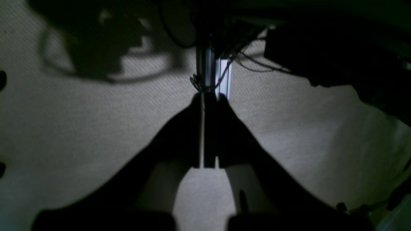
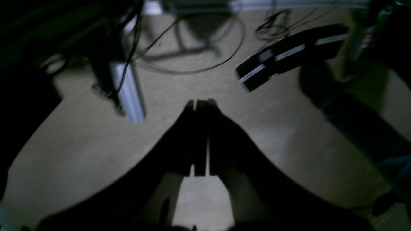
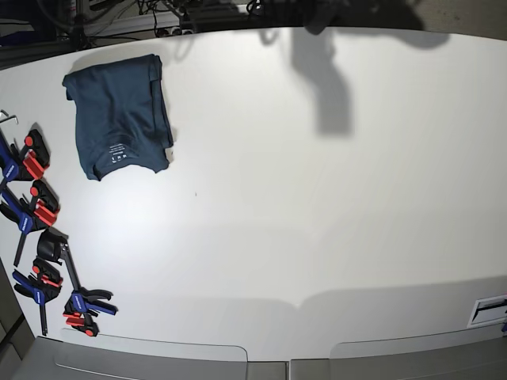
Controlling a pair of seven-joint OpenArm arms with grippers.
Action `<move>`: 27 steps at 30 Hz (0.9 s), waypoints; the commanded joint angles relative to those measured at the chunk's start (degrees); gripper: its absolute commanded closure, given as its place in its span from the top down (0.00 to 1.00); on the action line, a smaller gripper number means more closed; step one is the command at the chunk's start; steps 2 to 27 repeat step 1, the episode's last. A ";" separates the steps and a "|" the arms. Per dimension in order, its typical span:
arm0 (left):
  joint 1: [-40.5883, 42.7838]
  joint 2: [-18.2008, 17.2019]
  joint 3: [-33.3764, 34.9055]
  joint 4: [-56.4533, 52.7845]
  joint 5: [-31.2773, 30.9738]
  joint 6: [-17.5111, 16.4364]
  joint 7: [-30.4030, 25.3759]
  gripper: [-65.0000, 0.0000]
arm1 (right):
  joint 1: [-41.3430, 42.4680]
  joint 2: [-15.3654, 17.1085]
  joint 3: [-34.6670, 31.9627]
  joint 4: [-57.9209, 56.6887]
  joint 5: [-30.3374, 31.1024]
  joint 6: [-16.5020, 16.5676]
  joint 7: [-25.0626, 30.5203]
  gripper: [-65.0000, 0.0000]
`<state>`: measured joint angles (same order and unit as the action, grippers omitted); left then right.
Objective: Fold the T-shirt properly
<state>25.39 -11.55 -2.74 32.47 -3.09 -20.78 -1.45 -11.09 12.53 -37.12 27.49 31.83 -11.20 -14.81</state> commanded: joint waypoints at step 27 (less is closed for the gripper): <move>0.79 -0.24 -0.17 0.13 0.09 -0.20 -0.46 0.00 | -0.02 0.31 0.09 0.24 0.31 -0.57 0.09 0.00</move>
